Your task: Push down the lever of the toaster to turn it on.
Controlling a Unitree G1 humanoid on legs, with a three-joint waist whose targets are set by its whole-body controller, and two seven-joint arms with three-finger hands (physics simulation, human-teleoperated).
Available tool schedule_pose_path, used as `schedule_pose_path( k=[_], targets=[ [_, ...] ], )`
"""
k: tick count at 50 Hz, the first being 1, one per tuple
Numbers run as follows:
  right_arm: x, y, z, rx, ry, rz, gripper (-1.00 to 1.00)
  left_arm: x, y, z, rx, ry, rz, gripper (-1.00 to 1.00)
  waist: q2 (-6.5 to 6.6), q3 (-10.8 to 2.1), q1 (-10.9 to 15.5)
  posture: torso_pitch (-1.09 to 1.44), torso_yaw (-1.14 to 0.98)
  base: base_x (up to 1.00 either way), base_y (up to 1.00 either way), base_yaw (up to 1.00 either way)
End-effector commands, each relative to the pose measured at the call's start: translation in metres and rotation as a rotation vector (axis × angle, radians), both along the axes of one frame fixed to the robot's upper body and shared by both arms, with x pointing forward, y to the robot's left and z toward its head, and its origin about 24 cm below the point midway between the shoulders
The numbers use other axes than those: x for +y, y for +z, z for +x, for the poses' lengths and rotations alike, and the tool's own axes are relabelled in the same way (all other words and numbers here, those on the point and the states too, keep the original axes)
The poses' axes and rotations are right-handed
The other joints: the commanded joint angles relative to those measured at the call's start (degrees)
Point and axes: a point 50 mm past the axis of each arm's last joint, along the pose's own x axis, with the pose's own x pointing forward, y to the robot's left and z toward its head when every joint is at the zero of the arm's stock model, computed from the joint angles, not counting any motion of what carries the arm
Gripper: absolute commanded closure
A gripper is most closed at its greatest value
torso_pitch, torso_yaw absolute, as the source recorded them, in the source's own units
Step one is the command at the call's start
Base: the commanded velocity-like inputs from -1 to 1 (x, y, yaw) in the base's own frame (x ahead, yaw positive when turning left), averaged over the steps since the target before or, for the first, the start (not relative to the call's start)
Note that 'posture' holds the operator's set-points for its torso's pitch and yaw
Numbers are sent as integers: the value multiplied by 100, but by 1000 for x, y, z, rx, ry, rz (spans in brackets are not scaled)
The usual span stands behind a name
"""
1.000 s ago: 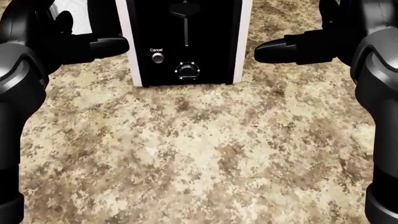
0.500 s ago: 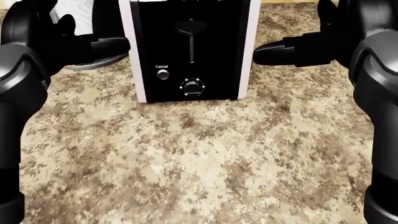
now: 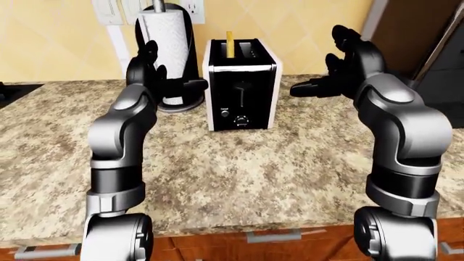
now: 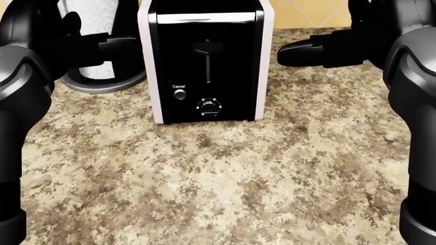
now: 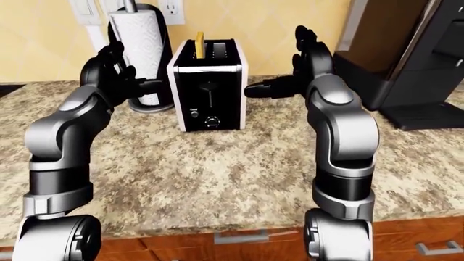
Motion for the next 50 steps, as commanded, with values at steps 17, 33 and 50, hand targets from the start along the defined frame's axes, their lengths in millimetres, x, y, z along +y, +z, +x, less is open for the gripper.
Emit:
schedule_pose_path(
  k=[17,33,50],
  targets=[
    [3,15,-3,-86,4,-3,-100,-1,22,-3,-100,-5,-5,-100,19,-666,2,-32,0,0,0,0],
    [14,15,-3,-86,42,-9,-100,1,24,-3,-119,9,7,-100,22,-989,28,-37,0,0,0,0],
    [52,40,-22,-145,158,-60,-100,1,26,-3,-124,12,3,-100,54,-1006,19,-37,0,0,0,0]
  ],
)
